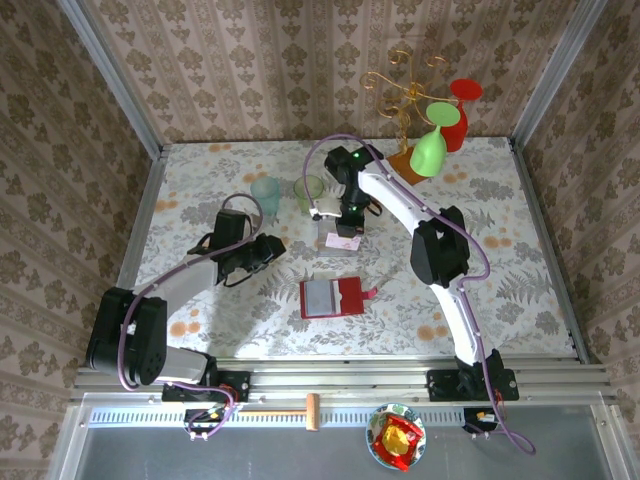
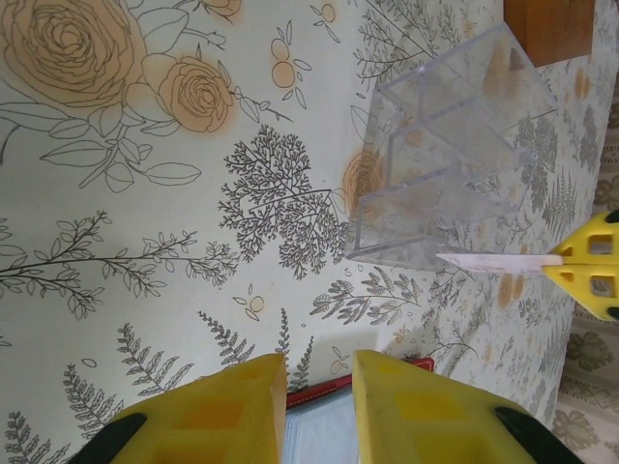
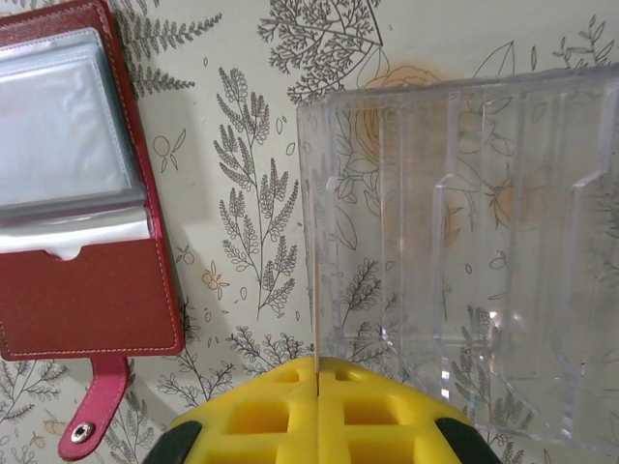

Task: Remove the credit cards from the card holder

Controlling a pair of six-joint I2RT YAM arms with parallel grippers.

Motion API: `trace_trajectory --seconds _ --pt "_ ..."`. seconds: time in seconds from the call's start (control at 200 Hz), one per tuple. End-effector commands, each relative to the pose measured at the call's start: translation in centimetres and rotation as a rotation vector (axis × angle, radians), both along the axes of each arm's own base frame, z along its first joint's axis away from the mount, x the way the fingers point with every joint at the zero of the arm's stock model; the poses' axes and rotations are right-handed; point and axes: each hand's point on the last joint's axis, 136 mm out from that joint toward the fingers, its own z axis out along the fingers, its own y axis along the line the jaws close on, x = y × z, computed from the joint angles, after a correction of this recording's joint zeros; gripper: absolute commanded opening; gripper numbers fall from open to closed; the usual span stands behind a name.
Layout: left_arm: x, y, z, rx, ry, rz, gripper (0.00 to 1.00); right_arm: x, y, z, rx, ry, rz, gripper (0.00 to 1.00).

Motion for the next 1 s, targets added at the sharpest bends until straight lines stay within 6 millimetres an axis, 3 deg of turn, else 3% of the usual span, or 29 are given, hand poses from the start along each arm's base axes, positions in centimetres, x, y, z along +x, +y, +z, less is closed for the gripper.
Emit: trace_trajectory --seconds 0.0,0.12,0.24,0.575,0.995 --pt "0.0 0.2 0.2 -0.016 -0.001 0.007 0.26 -0.3 0.3 2.4 0.017 -0.02 0.016 0.0" --pt "0.0 0.2 0.2 -0.018 -0.001 0.008 0.26 0.0 0.3 4.2 0.03 -0.055 0.005 0.0" --pt "0.0 0.3 0.1 -0.02 0.0 0.011 0.26 0.7 0.4 4.4 0.031 -0.087 0.005 0.0" --pt "-0.4 0.4 0.0 -0.021 0.002 0.014 0.26 1.4 0.7 1.2 -0.003 -0.054 0.017 0.0" --pt "-0.8 0.8 -0.3 -0.019 0.01 0.024 0.26 -0.2 0.8 -1.2 -0.02 0.059 0.028 0.0"
